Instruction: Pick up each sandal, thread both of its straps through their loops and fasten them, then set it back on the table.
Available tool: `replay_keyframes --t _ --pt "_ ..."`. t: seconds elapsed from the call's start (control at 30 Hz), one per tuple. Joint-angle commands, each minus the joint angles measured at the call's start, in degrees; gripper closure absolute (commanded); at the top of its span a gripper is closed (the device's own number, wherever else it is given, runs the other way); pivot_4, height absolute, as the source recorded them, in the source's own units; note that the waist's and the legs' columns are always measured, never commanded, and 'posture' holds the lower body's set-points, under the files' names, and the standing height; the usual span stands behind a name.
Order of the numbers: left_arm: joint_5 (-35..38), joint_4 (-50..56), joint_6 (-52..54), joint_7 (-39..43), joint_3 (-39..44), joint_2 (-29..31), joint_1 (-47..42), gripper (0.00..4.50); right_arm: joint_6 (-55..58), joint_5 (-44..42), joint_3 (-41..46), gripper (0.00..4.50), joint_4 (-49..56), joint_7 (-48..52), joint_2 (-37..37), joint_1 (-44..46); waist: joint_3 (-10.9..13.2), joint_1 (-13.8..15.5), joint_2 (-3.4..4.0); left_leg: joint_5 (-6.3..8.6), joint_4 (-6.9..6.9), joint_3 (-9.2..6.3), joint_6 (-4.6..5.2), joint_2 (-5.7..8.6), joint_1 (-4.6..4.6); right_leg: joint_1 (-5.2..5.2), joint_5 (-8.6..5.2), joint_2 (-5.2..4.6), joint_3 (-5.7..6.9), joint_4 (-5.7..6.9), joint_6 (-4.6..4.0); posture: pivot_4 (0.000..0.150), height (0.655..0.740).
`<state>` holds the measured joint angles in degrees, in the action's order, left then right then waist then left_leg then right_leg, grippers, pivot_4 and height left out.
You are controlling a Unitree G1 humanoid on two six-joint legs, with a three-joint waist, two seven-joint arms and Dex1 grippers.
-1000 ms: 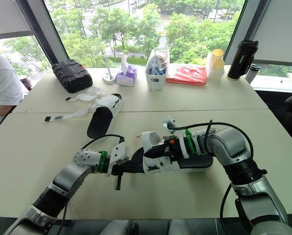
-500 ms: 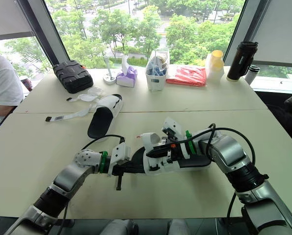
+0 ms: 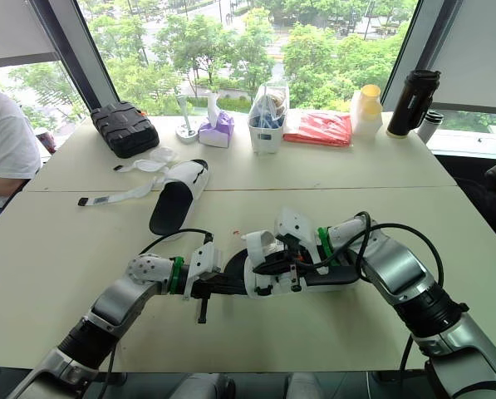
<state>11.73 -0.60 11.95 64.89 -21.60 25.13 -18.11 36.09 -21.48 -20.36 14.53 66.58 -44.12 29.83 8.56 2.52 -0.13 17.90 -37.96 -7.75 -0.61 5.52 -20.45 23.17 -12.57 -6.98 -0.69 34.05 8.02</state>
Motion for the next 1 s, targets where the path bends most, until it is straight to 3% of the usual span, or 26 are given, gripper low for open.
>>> replay_keyframes --t 0.03,0.4,1.0 --pt "-4.2 -4.0 2.1 0.5 -5.3 0.6 2.5 4.5 -2.3 3.7 -1.7 4.46 1.3 1.3 -2.3 -1.0 0.0 0.0 0.0 0.0 0.0 0.0 0.0 0.0 0.0 0.0 0.0 0.0 0.0 0.0 0.01 0.15 0.74" --pt "-4.3 -4.1 2.1 0.6 -5.2 0.6 2.4 4.5 6.8 -1.8 0.1 4.46 5.2 1.9 -1.3 -0.5 0.0 0.0 0.0 0.09 0.0 -0.02 0.01 0.0 0.0 0.02 -0.04 -0.01 0.0 -0.04 0.04 0.15 0.74" --pt "-4.2 -3.8 2.5 0.7 -5.2 0.7 2.6 4.5 0.4 4.1 -2.6 4.46 7.1 2.2 -3.0 -2.8 0.0 0.0 0.0 0.15 0.0 -0.01 0.03 0.01 -0.01 0.03 -0.11 -0.02 0.0 -0.06 0.15 0.15 0.74"
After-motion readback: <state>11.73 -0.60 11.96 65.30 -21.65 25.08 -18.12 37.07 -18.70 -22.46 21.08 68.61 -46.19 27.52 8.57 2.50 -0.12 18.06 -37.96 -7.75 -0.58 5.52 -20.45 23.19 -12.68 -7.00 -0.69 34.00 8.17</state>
